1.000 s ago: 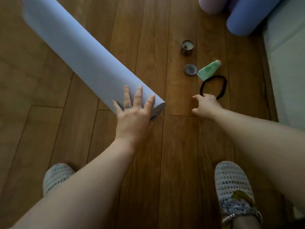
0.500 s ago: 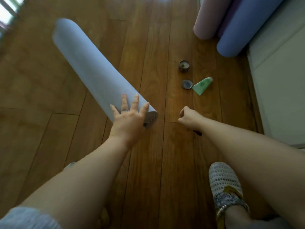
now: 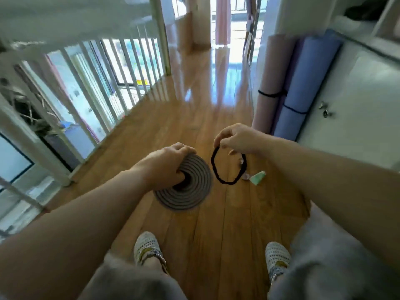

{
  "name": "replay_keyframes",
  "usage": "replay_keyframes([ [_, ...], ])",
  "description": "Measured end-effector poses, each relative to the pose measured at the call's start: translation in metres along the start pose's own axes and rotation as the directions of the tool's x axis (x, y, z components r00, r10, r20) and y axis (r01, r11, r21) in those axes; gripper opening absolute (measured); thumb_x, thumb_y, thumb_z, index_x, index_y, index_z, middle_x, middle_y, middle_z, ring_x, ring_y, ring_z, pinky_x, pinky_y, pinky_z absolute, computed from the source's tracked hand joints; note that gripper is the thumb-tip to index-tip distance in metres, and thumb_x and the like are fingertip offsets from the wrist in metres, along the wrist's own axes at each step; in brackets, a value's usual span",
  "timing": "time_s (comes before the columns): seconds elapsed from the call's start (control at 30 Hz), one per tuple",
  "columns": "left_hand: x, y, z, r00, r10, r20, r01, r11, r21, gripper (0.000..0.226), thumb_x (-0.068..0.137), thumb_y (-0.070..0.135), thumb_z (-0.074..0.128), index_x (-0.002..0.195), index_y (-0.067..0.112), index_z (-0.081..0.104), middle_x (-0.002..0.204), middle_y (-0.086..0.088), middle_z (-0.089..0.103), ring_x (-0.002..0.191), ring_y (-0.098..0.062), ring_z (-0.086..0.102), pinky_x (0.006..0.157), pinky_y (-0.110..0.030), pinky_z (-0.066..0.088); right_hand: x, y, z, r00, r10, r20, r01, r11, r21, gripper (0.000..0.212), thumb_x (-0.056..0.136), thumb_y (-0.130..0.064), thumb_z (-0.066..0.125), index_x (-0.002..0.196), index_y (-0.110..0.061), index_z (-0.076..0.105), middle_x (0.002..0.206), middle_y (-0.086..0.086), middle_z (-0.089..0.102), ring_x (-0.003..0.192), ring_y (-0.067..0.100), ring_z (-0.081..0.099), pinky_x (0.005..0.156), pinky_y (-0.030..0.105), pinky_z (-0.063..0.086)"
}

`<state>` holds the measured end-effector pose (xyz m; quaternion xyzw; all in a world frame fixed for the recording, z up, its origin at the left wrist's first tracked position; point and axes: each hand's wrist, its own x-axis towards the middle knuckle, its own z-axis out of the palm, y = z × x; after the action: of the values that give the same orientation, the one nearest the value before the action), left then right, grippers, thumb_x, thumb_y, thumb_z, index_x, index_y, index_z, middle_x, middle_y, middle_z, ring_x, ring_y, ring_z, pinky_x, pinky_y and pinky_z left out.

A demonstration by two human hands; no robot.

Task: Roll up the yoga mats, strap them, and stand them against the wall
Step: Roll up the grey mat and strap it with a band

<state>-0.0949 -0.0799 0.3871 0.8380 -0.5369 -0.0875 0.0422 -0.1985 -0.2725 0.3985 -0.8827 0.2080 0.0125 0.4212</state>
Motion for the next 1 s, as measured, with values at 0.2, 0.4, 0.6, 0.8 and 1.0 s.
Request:
replay_keyframes([
  [0.2, -0.075, 0.052, -0.06, 0.988, 0.125, -0.093, -0.119, 0.991, 0.067, 0.064, 0.087, 0.021, 0.058, 0.146, 0.029, 0.034, 0.133, 0.006, 0.043, 0.096, -0.011, 0.051, 0.08, -0.02, 0.044, -0.09, -0.079, 0.002, 0.947, -0.047, 0.319, 0.098, 0.984, -0.145, 0.056, 0.084, -0.042, 0.068, 0.133, -0.022, 0.05, 0.121, -0.009, 0.054, 0.115, 0.013, 0.052, 0.09, 0.029, 0.051],
  [0.4, -0.127, 0.086, -0.078, 0.98, 0.19, -0.059, -0.184, 0.978, 0.102, 0.059, 0.088, 0.012, 0.054, 0.142, 0.028, 0.041, 0.124, 0.003, 0.049, 0.104, -0.016, 0.056, 0.089, -0.032, 0.049, -0.147, -0.11, 0.015, 0.917, 0.076, 0.392, 0.032, 0.965, -0.26, 0.073, 0.081, -0.057, 0.064, 0.14, -0.021, 0.042, 0.131, 0.002, 0.048, 0.085, 0.015, 0.053, 0.085, 0.035, 0.054],
  [0.6, -0.15, 0.109, -0.084, 0.972, 0.232, 0.028, -0.233, 0.971, 0.046, 0.043, 0.082, 0.001, 0.051, 0.122, 0.017, 0.06, 0.112, -0.001, 0.058, 0.099, -0.017, 0.056, 0.088, -0.036, 0.048, -0.174, -0.117, 0.014, 0.882, 0.186, 0.434, -0.069, 0.96, -0.272, 0.048, 0.087, -0.051, 0.059, 0.115, -0.013, 0.052, 0.081, -0.002, 0.051, 0.049, 0.008, 0.029, 0.085, 0.035, 0.054],
  [0.8, -0.154, 0.125, -0.104, 0.973, 0.216, 0.074, -0.218, 0.976, 0.021, 0.037, 0.084, 0.005, 0.053, 0.119, 0.015, 0.062, 0.102, -0.003, 0.066, 0.09, -0.019, 0.062, 0.082, -0.038, 0.053, -0.18, -0.121, -0.002, 0.802, 0.249, 0.543, -0.164, 0.966, -0.2, 0.031, 0.086, -0.045, 0.062, 0.096, -0.018, 0.053, 0.062, -0.004, 0.062, 0.046, 0.008, 0.028, 0.096, 0.044, 0.05],
  [1.0, -0.159, 0.134, -0.114, 0.969, 0.215, 0.117, -0.206, 0.975, -0.087, 0.041, 0.082, 0.006, 0.062, 0.121, 0.017, 0.06, 0.105, 0.002, 0.065, 0.095, -0.014, 0.061, 0.087, -0.031, 0.053, -0.185, -0.118, -0.006, 0.785, 0.25, 0.567, -0.165, 0.966, -0.198, 0.03, 0.091, -0.044, 0.055, 0.09, -0.015, 0.052, 0.053, -0.006, 0.059, 0.046, 0.008, 0.028, 0.097, 0.042, 0.049],
])
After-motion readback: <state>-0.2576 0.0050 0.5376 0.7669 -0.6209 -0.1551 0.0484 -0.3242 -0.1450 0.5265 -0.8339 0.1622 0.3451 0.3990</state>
